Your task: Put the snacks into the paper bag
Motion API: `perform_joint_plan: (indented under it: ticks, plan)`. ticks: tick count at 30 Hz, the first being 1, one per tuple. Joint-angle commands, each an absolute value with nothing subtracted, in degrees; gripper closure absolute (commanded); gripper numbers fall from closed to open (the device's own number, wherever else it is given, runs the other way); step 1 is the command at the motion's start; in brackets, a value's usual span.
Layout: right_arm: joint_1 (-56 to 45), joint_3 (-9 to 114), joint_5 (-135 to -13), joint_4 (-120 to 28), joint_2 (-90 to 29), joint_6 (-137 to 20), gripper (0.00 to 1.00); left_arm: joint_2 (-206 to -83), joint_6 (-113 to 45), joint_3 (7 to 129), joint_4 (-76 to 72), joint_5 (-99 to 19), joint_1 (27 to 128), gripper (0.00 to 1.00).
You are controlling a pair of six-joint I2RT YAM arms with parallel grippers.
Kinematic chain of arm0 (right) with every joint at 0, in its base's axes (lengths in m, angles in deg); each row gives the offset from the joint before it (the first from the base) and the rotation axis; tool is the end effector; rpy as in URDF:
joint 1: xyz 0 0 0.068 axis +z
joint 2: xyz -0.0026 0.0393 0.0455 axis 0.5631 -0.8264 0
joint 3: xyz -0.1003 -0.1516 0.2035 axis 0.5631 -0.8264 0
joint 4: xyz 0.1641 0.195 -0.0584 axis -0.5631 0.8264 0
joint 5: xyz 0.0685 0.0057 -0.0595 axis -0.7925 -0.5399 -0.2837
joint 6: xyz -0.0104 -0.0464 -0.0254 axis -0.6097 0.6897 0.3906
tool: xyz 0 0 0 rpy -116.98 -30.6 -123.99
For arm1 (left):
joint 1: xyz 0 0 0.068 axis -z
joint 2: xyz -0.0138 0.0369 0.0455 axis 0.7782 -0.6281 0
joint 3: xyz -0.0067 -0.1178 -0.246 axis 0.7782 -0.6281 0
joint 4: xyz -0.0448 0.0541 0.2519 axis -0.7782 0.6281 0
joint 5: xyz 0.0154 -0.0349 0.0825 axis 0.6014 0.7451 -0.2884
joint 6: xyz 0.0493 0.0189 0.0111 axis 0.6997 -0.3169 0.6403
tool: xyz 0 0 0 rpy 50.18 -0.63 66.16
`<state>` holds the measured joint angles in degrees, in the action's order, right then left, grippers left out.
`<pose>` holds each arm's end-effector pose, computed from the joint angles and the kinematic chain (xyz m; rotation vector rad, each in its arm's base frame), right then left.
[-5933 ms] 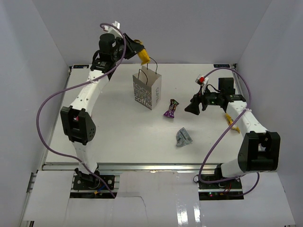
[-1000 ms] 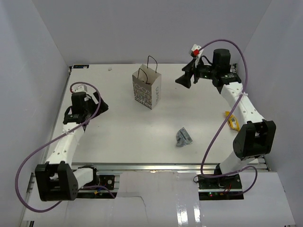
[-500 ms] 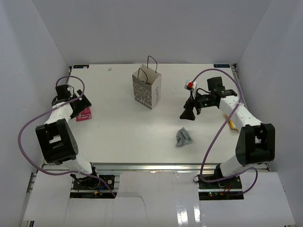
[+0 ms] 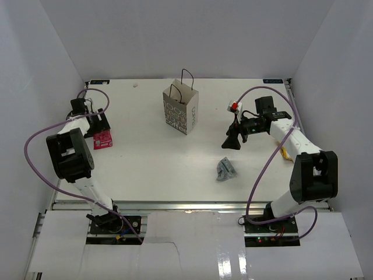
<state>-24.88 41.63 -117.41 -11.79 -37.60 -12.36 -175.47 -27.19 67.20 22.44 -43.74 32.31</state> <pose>0.3024 0.0782 0.2551 -1.2068 1.9154 0.8771 0.3700 0.1231 0.1818 -0.4869 2.5230 -0.0011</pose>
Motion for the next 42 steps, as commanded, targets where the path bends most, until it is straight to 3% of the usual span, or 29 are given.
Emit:
perform_joint_plan:
  ticks: [1,14,20,24,28,32,34,42]
  plan:
    - [-25.1,41.3,-120.2,-11.8,-38.4,-12.8,0.11,-176.7,-23.1,71.9,21.0,-40.5,32.2,0.12]
    - [-25.1,42.5,-120.7,-11.8,-40.5,-13.5,0.10,-182.8,-17.6,74.7,22.5,-49.9,36.8,0.20]
    - [-25.1,42.8,-121.0,-11.8,-41.0,-13.6,0.10,-183.8,-17.3,73.4,22.9,-52.7,38.5,0.30]
    - [-25.1,42.8,-121.1,-11.8,-41.3,-13.5,0.10,-183.6,-18.8,70.9,22.9,-52.2,38.8,0.46]
    - [-25.1,42.9,-121.1,-11.8,-41.3,-13.6,0.10,-182.5,-20.8,68.8,22.9,-49.8,38.9,0.77]
    - [-25.2,43.1,-121.1,-11.8,-41.3,-13.6,0.10,-178.4,-24.3,66.8,22.4,-43.2,38.9,0.94]
    - [-25.1,43.2,-121.1,-11.8,-41.3,-13.6,0.10,-176.1,-26.4,65.7,21.7,-40.3,38.9,1.00]
    - [-25.2,43.5,-121.6,-11.8,-41.3,-14.2,0.10,-160.2,-36.0,56.3,14.8,-23.0,38.9,1.00]
